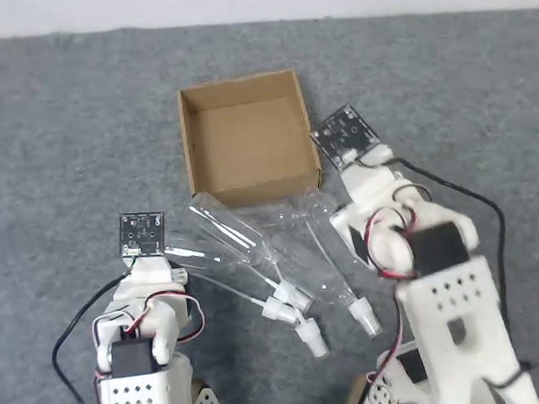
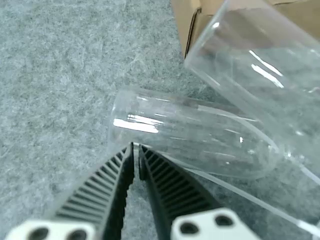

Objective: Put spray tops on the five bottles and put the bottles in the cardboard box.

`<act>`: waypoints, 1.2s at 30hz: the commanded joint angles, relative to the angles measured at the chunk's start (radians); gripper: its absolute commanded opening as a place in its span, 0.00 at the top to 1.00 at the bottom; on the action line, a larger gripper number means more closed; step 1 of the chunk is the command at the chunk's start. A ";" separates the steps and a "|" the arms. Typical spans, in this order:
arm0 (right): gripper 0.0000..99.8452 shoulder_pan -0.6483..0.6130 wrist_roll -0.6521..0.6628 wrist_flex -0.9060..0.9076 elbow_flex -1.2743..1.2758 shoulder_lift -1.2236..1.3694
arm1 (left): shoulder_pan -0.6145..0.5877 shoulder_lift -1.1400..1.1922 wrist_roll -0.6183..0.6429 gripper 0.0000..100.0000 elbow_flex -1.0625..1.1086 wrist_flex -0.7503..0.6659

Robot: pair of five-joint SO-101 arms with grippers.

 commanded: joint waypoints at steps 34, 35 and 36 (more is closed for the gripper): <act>0.85 -0.125 -0.048 -0.025 -0.358 0.656 | 0.000 -0.014 0.000 0.99 -0.015 0.003; 0.85 -0.124 -0.048 -0.025 -0.367 0.674 | 0.000 -0.014 0.000 0.99 -0.015 0.003; 0.85 -0.122 -0.044 -0.025 -0.373 0.690 | 0.000 -0.014 0.000 0.99 -0.015 0.003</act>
